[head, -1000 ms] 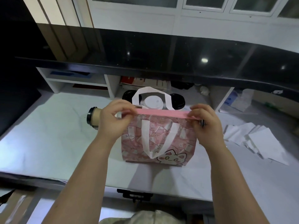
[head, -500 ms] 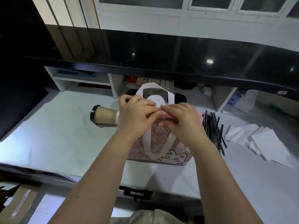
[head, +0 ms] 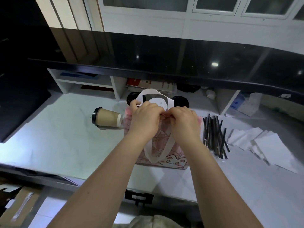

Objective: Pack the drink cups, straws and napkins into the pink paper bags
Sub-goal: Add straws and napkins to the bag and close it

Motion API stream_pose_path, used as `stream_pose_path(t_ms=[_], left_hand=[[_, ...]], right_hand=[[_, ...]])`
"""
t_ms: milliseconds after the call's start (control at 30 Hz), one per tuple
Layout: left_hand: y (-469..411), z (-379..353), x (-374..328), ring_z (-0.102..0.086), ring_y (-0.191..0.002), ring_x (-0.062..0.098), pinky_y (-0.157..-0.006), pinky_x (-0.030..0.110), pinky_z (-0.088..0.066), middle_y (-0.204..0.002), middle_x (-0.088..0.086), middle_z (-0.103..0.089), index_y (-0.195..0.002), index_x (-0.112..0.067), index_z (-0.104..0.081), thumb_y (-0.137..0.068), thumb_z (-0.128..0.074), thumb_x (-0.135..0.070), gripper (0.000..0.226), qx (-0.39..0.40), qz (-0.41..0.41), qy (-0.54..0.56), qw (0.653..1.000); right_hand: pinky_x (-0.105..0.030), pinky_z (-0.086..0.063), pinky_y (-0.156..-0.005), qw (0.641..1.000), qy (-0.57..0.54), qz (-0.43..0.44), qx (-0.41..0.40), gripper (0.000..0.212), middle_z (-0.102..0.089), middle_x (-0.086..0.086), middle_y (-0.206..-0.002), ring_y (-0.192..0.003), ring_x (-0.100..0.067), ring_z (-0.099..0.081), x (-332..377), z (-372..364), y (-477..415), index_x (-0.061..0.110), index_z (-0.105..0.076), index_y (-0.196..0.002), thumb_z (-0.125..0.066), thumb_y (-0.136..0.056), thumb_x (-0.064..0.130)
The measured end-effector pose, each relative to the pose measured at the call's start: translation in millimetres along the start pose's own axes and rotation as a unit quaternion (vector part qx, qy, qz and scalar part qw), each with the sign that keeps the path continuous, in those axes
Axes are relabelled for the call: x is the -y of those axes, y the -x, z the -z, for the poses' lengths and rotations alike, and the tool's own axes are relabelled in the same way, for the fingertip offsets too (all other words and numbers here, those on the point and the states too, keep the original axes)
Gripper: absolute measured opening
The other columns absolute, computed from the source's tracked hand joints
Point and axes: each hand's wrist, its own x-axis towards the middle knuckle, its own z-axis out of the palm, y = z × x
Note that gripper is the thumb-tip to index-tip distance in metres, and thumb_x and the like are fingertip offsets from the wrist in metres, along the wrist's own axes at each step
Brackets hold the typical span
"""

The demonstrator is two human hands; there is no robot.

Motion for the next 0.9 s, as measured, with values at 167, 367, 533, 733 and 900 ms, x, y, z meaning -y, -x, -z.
stream_pose_path(t_ms=[167,367,533,733,900], left_hand=[[7.4,-0.3,12.9,-0.054,-0.094,0.013,-0.089,0.035,-0.017,-0.089,-0.013,-0.066,-0.092,-0.032,-0.071,-0.094,-0.059,-0.034,0.012,-0.038,0.012,-0.004,0.999],[9.3,6.5,29.0,-0.052,-0.101,0.009,-0.087,0.032,-0.013,-0.097,-0.015,-0.065,-0.100,-0.035,-0.068,-0.097,-0.055,-0.033,0.013,-0.007,0.036,-0.022,0.999],[21.3,14.0,47.9,-0.051,-0.084,0.006,-0.081,0.030,-0.014,-0.082,-0.015,-0.066,-0.087,-0.032,-0.071,-0.089,-0.065,-0.041,0.011,-0.063,0.040,0.002,0.997],[25.5,22.6,61.0,-0.050,-0.090,0.006,-0.087,0.031,-0.017,-0.087,-0.013,-0.066,-0.090,-0.026,-0.073,-0.091,-0.064,-0.014,0.014,-0.041,0.041,0.098,0.993],[33.2,22.1,74.2,-0.043,-0.088,-0.017,-0.094,0.035,-0.033,-0.086,-0.013,-0.067,-0.092,-0.023,-0.076,-0.084,-0.074,-0.020,0.009,-0.049,0.102,0.189,0.975]], right_hand=[[-0.036,-0.034,-0.072,1.000,0.005,0.009,0.014,0.004,-0.066,0.003,-0.073,-0.074,-0.025,-0.058,-19.6,1.6,-0.6,0.015,-0.069,-0.076,-0.072,-0.077,0.013],[-0.033,-0.023,-0.073,0.999,0.031,0.009,0.040,0.011,-0.063,0.007,-0.075,-0.077,-0.020,-0.056,-24.8,6.3,0.2,0.018,-0.066,-0.074,-0.070,-0.080,0.009],[-0.028,-0.021,-0.075,0.999,0.014,0.032,0.020,0.009,-0.067,0.008,-0.080,-0.082,-0.019,-0.058,-35.9,15.7,5.4,0.020,-0.071,-0.083,-0.072,-0.080,0.012],[-0.042,-0.046,-0.076,0.999,-0.024,-0.013,0.020,0.011,-0.065,0.000,-0.074,-0.075,-0.025,-0.057,-40.7,21.9,3.3,0.012,-0.070,-0.075,-0.070,-0.076,0.001],[-0.029,-0.044,-0.076,0.993,-0.091,-0.069,0.033,0.015,-0.066,0.006,-0.083,-0.083,-0.015,-0.057,-55.3,33.3,9.1,0.015,-0.075,-0.087,-0.068,-0.082,0.003]])
